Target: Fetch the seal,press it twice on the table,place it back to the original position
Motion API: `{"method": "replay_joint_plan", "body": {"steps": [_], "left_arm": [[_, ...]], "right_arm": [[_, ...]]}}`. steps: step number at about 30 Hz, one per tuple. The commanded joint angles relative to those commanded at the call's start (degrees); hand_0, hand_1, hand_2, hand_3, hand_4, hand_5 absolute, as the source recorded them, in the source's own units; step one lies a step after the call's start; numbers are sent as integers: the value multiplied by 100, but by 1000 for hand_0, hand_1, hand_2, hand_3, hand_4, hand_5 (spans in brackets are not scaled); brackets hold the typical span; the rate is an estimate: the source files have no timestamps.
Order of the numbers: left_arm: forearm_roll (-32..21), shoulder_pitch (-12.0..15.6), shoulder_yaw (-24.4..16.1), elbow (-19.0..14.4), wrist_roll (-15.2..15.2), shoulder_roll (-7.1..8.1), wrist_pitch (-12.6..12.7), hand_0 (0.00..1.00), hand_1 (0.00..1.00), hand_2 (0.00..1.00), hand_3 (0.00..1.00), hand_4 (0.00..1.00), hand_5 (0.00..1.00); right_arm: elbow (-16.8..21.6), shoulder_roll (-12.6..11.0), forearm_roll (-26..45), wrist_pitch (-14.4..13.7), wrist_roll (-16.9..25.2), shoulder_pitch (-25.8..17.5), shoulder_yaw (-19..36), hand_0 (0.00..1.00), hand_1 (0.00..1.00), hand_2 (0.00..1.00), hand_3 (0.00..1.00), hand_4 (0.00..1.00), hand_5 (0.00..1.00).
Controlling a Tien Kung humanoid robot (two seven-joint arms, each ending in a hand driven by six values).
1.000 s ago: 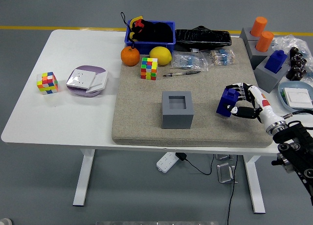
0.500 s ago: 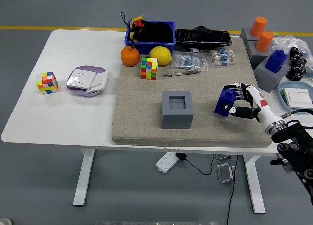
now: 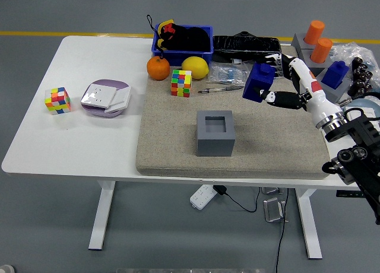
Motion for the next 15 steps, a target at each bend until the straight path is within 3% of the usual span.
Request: {"method": "replay_joint_plan", "body": {"steps": [7,15], "left_arm": [[-49,14,59,13,9,3,2,791,744,737,761,624,443],[-30,-14,59,-3,-4,-1,-1,791,742,738,761,623,439]], "right_arm": [[361,10,225,28,-76,29,-628,558,404,436,433,739,2],[98,151,407,61,-49,367,-1332,558,404,436,432,739,2]]}}
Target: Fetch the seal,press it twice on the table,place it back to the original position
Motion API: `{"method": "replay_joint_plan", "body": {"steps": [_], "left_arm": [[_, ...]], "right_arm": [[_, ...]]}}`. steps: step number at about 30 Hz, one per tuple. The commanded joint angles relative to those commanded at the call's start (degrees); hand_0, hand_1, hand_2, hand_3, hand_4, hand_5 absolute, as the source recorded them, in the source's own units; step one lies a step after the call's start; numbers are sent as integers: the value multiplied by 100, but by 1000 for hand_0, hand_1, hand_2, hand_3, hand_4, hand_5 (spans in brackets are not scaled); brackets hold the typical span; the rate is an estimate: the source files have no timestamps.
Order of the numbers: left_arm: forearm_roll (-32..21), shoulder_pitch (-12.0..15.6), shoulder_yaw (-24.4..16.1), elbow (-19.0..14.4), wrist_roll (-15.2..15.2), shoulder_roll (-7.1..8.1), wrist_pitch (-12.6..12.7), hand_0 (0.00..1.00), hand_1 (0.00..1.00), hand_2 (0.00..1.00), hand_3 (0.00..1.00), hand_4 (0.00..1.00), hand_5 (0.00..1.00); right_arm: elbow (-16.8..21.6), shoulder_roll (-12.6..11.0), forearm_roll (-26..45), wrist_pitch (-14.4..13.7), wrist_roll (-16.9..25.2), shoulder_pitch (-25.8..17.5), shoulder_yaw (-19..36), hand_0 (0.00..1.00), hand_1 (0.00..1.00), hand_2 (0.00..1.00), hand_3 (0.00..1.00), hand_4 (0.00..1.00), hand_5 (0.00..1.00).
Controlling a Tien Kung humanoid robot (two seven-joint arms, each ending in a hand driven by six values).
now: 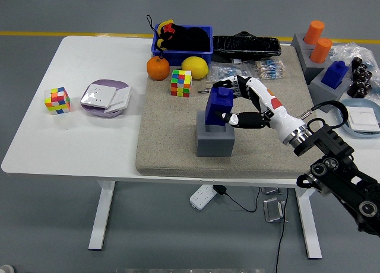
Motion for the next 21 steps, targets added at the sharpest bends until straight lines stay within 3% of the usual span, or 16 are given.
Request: {"method": "replay_joint_plan", "body": {"steps": [12,21], "left_arm": [[50,-14,-15,5,31,22,1,791,743,737,761,623,442],[42,-23,0,-1,27,9,-3,791,742,737,761,622,438]], "right_arm": [[-706,142,240,53,110,633,-566,554,400,433,431,740,2],[-1092,150,374,134,167,811,-716,551,397,430,427,739,2]]}}
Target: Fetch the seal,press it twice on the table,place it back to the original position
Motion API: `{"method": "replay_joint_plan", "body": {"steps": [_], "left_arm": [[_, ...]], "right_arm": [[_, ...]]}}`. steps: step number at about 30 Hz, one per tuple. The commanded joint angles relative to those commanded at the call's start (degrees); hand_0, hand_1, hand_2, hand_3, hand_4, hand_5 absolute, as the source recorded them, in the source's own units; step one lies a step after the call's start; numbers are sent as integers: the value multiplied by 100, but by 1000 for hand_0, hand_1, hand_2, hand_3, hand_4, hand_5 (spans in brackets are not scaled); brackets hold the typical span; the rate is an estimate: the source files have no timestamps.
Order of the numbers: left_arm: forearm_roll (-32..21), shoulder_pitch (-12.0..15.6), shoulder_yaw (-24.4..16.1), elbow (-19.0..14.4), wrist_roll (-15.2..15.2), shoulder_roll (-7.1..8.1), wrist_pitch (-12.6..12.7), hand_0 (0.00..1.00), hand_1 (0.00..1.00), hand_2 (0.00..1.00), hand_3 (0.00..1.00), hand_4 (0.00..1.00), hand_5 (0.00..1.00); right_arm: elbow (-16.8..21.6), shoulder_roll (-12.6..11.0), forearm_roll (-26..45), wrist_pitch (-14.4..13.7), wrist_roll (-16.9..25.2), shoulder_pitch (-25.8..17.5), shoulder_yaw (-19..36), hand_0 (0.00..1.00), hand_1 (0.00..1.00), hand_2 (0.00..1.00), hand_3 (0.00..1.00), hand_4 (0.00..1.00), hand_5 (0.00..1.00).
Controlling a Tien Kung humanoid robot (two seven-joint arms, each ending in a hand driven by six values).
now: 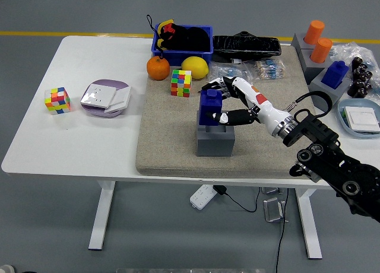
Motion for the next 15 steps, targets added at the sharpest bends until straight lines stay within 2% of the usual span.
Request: {"method": "replay_joint_plan", "body": {"steps": [15], "left_arm": [[7,5,0,0,-8,3,0,791,743,738,761,623,442]], "right_arm": [[-203,-10,27,18,29,-5,-59,548,396,429,425,739,2]]}}
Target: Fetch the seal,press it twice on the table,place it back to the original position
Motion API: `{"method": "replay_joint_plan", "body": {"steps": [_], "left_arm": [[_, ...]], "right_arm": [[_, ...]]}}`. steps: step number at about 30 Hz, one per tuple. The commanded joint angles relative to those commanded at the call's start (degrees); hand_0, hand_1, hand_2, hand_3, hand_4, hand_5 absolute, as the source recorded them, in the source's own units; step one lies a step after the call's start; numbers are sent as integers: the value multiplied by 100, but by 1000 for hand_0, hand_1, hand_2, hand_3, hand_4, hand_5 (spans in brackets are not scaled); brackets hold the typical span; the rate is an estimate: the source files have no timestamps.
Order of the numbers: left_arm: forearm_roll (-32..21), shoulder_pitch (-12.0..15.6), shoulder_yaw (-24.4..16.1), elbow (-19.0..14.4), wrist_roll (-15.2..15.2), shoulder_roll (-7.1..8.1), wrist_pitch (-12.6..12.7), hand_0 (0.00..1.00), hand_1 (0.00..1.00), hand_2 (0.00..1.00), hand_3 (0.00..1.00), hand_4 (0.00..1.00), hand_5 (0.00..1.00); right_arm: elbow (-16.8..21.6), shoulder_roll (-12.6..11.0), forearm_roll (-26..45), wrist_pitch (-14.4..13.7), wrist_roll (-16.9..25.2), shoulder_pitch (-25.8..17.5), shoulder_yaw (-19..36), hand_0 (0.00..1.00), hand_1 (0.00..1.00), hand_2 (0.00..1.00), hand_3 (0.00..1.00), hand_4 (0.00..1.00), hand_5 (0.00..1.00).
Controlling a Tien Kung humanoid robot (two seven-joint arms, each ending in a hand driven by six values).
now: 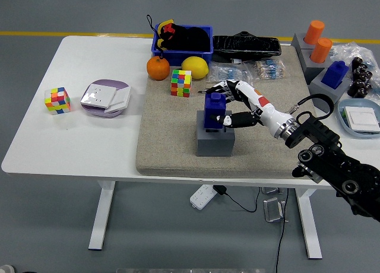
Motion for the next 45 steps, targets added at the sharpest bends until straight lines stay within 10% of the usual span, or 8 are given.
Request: {"method": "replay_joint_plan", "body": {"steps": [45], "left_arm": [[35,12,-1,-4,9,16,-7,791,742,738,761,623,442]], "right_arm": [[-189,-19,19,7,120,70,-244,546,393,427,422,743,2]]}}
